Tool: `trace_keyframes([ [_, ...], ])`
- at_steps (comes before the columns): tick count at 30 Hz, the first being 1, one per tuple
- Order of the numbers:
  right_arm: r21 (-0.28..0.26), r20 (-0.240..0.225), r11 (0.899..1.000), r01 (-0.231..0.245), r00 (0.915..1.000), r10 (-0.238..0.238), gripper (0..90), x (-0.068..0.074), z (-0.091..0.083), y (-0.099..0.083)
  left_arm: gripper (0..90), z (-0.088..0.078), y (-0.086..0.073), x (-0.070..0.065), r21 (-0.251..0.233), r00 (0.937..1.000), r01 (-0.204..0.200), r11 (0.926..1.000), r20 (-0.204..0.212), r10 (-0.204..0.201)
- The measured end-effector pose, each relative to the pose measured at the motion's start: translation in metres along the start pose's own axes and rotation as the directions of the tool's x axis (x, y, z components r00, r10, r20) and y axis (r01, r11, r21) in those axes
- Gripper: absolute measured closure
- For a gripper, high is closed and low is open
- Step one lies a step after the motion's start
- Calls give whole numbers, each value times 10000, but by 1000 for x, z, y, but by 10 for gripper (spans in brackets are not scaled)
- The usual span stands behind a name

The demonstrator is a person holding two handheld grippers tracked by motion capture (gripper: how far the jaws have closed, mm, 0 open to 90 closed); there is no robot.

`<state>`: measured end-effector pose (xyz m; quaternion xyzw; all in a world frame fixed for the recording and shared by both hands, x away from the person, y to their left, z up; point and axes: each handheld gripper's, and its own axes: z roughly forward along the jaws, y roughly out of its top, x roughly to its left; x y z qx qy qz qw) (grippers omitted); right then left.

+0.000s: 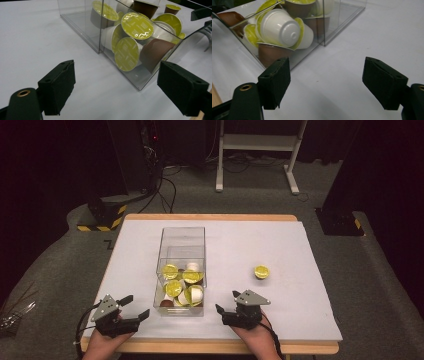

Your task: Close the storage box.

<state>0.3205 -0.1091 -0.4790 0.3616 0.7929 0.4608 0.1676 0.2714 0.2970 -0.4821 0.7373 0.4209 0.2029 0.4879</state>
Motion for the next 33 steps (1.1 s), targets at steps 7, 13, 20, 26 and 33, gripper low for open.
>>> trace_keyframes([
  [7,145,-447,9991,387,9983,-381,212,14,6,1,152,-1,0,-5,-148,9995,-257,9996,188,260],
  [13,137,-735,9982,577,9957,-565,210,22,14,4,153,4,0,-10,7,9990,-350,9994,281,349],
  [20,144,-864,9967,795,9932,-779,210,30,17,6,164,12,1,-12,52,9991,-308,9995,294,307],
  [26,144,-902,9964,834,9926,-817,200,31,21,6,170,14,2,-12,3,9995,-215,9998,218,215],
  [33,31,-749,9960,888,9933,-883,159,32,22,8,160,18,2,-13,-116,9996,-259,9996,73,260],
])
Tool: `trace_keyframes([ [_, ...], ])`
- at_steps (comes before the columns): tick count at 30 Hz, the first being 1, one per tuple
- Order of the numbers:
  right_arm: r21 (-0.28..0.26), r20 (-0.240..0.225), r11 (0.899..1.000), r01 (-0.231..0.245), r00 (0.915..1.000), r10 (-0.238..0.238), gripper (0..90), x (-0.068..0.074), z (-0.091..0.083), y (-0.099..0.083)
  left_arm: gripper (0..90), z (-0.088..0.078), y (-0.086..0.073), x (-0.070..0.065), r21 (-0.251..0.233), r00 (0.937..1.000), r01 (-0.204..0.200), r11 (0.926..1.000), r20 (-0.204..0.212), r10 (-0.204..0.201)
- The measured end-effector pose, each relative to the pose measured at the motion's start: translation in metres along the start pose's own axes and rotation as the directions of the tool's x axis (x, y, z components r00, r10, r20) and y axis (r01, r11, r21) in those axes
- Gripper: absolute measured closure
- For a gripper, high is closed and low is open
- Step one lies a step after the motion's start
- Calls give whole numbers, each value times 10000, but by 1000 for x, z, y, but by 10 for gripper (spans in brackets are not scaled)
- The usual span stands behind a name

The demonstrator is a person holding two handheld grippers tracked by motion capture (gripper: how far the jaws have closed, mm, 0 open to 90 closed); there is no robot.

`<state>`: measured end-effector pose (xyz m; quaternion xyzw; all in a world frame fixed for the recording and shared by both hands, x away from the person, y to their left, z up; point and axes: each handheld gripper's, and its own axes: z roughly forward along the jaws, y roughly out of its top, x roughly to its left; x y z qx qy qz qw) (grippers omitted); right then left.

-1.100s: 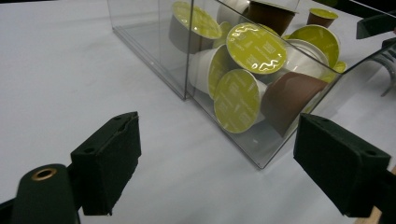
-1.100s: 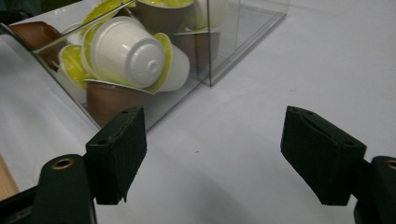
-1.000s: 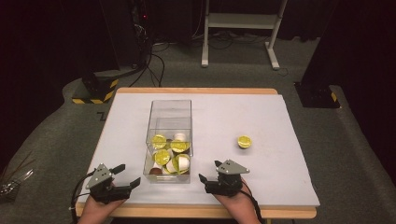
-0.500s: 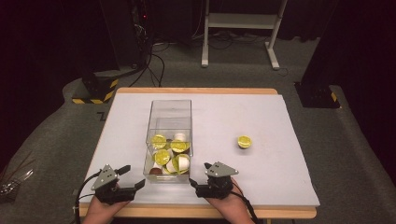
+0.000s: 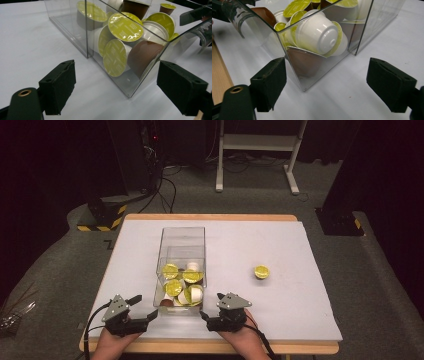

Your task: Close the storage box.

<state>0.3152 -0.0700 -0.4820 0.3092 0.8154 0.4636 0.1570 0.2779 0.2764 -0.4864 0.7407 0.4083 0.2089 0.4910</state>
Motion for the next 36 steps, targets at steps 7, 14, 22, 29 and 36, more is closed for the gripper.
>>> trace_keyframes([
  [7,-170,192,9998,-111,9997,115,144,-4,0,1,155,2,1,1,-157,9997,117,9998,-195,-120],
  [14,-297,381,9992,-259,9989,271,144,-8,0,3,152,5,3,2,-307,9991,138,9994,-388,-149],
  [22,-313,463,9988,-376,9982,390,144,-12,4,7,155,10,5,5,-348,9987,222,9991,-457,-238],
  [29,-229,509,9977,-637,9966,648,144,-19,9,10,158,18,8,7,-187,9985,89,9998,-531,-99],
  [36,-248,714,9979,-600,9955,616,144,-24,13,13,159,21,10,11,-181,9972,172,9997,-728,-185],
])
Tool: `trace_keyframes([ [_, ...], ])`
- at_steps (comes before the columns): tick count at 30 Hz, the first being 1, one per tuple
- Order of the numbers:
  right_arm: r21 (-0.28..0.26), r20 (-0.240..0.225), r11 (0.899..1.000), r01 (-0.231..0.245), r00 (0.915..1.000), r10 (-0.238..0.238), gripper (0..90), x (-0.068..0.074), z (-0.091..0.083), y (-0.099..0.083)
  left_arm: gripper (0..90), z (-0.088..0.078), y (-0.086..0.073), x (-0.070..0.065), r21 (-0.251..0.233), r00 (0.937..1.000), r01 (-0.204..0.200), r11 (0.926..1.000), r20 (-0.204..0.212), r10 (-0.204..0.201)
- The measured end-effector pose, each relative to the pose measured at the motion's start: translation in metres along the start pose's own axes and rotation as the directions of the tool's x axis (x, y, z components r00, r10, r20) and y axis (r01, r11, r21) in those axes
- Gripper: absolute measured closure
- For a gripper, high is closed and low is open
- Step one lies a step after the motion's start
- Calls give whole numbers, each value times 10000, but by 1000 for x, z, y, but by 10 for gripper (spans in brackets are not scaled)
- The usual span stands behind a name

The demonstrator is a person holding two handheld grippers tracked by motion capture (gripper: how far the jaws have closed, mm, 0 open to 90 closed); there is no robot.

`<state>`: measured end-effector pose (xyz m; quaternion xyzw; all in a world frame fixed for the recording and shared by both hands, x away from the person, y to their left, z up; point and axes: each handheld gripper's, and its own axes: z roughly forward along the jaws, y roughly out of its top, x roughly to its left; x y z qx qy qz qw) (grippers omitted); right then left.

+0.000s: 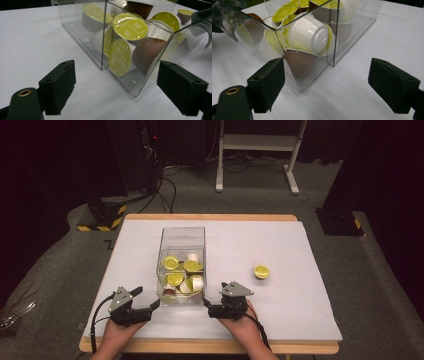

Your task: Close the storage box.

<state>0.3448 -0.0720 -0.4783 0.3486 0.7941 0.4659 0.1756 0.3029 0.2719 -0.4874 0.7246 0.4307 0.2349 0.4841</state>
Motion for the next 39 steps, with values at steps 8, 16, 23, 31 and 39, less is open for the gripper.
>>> trace_keyframes([
  [8,-27,233,10000,-65,9997,65,145,-6,5,5,160,9,8,5,-13,9999,93,10000,-94,-93],
  [16,-59,481,10000,23,9988,-20,145,-9,12,11,163,20,12,10,-42,9995,98,9999,-298,-99],
  [23,-151,859,9992,-380,9955,392,148,-21,27,20,177,34,18,20,-122,9965,391,9992,-733,-399],
  [31,-133,871,9988,-481,9950,491,145,-28,36,25,200,41,23,32,-203,9921,742,9970,-1001,-759],
  [39,-105,944,9991,-414,9946,422,151,-24,39,26,209,37,20,32,-188,9931,678,9975,-942,-693],
])
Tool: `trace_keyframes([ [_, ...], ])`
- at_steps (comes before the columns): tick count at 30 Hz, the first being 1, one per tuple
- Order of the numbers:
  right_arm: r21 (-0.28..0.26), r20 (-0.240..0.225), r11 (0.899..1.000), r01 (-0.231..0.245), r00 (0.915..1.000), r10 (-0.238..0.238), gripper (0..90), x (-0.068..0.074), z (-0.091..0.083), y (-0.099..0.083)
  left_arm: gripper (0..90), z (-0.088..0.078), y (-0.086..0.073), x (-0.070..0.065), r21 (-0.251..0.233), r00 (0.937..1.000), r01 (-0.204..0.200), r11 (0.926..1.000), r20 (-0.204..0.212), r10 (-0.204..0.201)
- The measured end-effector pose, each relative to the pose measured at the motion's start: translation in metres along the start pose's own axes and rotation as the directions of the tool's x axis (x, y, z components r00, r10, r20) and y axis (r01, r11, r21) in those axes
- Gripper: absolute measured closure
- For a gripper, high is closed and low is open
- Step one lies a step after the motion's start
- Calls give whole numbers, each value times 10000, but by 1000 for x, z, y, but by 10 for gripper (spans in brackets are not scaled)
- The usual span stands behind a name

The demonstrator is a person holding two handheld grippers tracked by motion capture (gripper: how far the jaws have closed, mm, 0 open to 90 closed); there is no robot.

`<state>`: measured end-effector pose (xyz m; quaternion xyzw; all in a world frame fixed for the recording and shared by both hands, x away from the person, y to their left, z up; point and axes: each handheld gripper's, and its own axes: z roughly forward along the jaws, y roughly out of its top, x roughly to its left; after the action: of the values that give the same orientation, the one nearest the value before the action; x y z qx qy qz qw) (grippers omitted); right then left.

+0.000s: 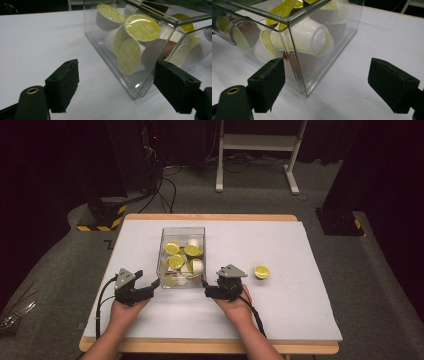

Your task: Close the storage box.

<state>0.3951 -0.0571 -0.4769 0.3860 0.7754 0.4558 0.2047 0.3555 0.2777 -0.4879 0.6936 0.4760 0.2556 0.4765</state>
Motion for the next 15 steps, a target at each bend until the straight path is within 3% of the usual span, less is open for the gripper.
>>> trace_keyframes([
  [5,-15,23,10000,20,10000,-20,157,1,-1,0,211,-7,-3,0,-5,10000,-41,10000,71,41],
  [8,-47,31,10000,23,10000,-23,159,1,-2,1,211,-10,-3,-3,-91,9993,-154,9998,329,156],
  [12,-51,-29,10000,29,10000,-29,158,1,0,2,212,-2,2,-13,-69,9981,-387,9992,468,390],
  [15,-30,-67,10000,6,10000,-6,156,3,1,3,229,4,4,-14,-86,9993,-175,9998,330,178],
])
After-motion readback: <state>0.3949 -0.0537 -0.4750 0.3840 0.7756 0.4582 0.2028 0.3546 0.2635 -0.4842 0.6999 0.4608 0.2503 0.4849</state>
